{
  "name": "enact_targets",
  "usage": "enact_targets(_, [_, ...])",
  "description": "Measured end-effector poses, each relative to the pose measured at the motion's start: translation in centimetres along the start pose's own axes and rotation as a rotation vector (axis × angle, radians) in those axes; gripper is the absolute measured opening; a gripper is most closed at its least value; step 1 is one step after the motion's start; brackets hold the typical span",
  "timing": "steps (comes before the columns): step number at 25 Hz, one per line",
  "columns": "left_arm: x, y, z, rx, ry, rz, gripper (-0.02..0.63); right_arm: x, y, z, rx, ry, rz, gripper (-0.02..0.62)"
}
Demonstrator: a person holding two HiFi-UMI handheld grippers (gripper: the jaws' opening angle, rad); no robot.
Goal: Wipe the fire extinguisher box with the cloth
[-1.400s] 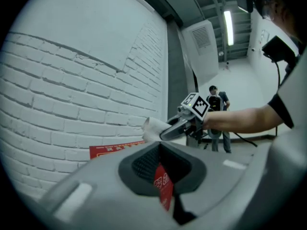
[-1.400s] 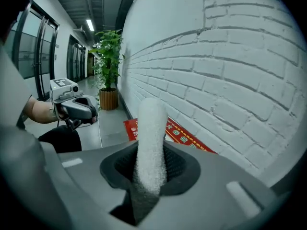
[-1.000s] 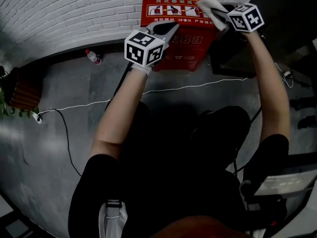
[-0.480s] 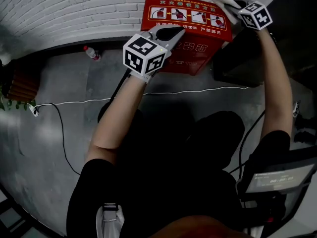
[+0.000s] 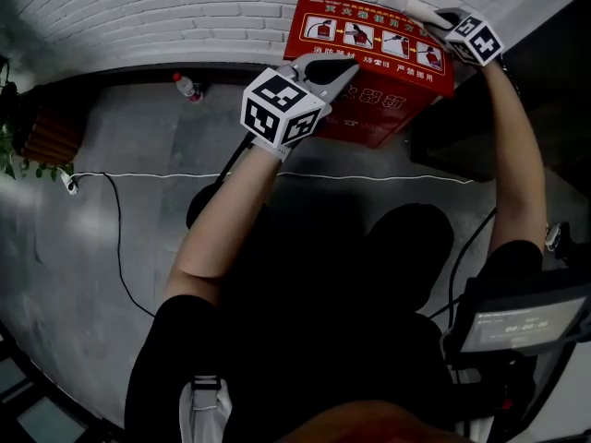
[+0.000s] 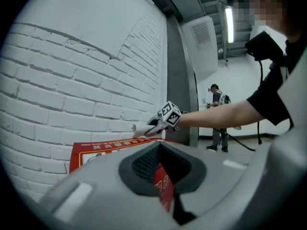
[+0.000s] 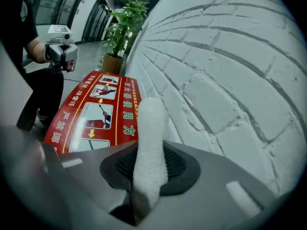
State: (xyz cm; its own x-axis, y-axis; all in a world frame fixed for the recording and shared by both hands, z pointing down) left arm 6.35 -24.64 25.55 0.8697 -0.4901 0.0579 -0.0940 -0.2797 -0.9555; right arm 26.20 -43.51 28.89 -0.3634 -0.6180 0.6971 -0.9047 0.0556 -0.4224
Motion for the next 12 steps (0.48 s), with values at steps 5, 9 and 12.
enact_targets(5, [0.0,-0.9,0.2,-0.008,-0.014,-0.007,0.003,-1.6,1.0,-3.0,-0.027,0.065,0.051,0.087])
enact_targets(9, [1.2,-1.7,0.5,-0.014,-0.026,-0.012,0.003,-2.4,1.7,-6.3,-0.066,0.124,0.093,0.087])
enact_targets(12, [1.7,-2.1,0.7,-0.013,-0.036,-0.014,0.003,-3.5,2.4,-9.3,-0.1,0.172,0.124,0.087])
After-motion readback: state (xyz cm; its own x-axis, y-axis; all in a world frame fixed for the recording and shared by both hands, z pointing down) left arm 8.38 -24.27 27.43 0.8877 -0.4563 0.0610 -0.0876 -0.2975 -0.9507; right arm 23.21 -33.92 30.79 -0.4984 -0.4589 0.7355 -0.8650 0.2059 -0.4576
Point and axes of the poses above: the fingertips, and each gripper's own axes: x forward along the fingers, z to its right, y out of its top, the point moved 2 cm from there along -x, backward along the fingers, and after that the axes turned 12 degrees about -x, right-handed, at the moved point
